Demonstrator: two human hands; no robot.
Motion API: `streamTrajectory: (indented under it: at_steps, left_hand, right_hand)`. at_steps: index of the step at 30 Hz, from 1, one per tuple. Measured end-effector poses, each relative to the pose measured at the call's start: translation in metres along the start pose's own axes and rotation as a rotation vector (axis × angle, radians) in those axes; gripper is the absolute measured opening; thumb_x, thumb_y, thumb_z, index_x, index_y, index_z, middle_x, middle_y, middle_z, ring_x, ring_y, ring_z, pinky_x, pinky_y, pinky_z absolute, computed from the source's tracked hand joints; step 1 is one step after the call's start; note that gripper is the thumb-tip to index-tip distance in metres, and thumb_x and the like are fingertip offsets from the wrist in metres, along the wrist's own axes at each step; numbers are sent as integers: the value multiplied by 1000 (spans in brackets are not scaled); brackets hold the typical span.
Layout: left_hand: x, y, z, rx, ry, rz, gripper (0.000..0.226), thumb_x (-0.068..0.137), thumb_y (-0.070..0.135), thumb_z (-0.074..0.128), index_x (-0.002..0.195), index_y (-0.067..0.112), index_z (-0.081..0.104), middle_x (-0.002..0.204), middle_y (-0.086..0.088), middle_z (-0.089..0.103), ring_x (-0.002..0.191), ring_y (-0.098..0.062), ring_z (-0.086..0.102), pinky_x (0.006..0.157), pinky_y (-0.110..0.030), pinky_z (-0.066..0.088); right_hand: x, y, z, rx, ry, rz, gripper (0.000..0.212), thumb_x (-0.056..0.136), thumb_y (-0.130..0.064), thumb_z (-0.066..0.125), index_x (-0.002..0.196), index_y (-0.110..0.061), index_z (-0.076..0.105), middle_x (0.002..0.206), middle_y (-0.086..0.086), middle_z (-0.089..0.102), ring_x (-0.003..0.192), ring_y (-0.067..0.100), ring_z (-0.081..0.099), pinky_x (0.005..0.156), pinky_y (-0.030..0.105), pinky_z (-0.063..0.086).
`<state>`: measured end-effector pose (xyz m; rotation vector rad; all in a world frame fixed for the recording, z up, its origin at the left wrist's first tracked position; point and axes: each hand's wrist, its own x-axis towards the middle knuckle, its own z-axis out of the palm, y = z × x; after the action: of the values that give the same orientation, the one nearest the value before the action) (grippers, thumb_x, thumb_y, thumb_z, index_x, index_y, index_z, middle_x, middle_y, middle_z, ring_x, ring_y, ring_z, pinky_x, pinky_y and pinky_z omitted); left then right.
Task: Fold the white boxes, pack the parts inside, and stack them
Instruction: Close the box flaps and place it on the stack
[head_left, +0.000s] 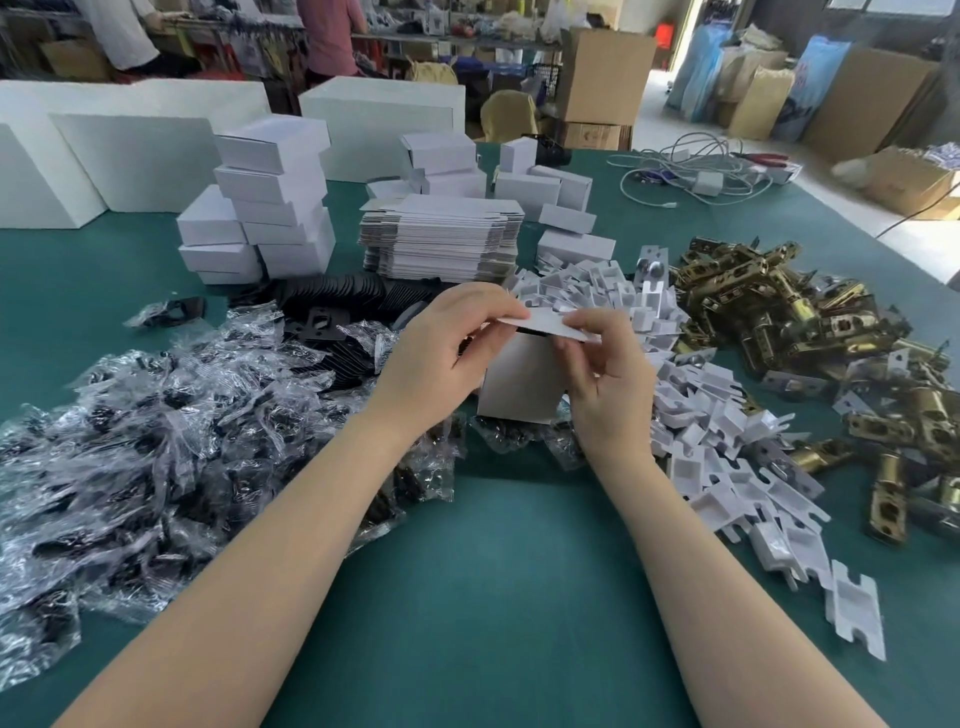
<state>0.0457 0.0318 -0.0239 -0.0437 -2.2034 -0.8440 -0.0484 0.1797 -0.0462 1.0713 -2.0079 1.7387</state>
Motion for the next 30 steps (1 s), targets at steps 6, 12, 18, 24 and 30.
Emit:
streamTrajectory:
  at_steps: [6, 12, 18, 24, 30]
  left_hand:
    - [-3, -1, -5, 1, 9, -34, 30, 93, 42, 58, 112, 23, 72, 123, 11, 63, 119, -4, 58, 102, -32, 48]
    - [-2, 2, -2, -44, 19, -67, 30, 91, 38, 60, 113, 22, 72, 124, 11, 64, 117, -2, 59, 98, -35, 52]
    - [-3, -2, -1, -30, 39, -44, 26, 91, 29, 65, 114, 20, 72, 121, 11, 66, 117, -1, 59, 97, -36, 52]
    - [-1, 3, 1, -65, 78, -81, 19, 91, 15, 70, 108, 22, 73, 113, 14, 68, 106, -1, 64, 89, -26, 54]
    - [3, 15, -2, -295, 126, -248, 14, 92, 15, 69, 106, 14, 71, 95, 13, 69, 86, 5, 65, 75, -10, 49]
  right_hand:
    - [-4, -2, -2, -78, -83, -25, 39, 93, -49, 51, 115, -17, 58, 133, -16, 52, 123, 20, 56, 93, 41, 52]
    - [-5, 1, -6, -109, -102, -73, 32, 100, -29, 47, 122, -7, 56, 132, -8, 53, 122, 7, 51, 98, 22, 43]
    - [-4, 4, -8, -214, -129, -176, 26, 99, -16, 51, 120, -2, 58, 130, 3, 58, 123, 6, 48, 99, 3, 29]
    - [-1, 0, -7, -195, -72, -155, 22, 98, -18, 57, 116, -6, 63, 122, -2, 63, 108, 5, 56, 90, 18, 45]
    - [3, -13, -2, 50, 23, -40, 16, 96, -20, 61, 109, -30, 62, 102, -19, 65, 94, 1, 62, 82, 16, 48]
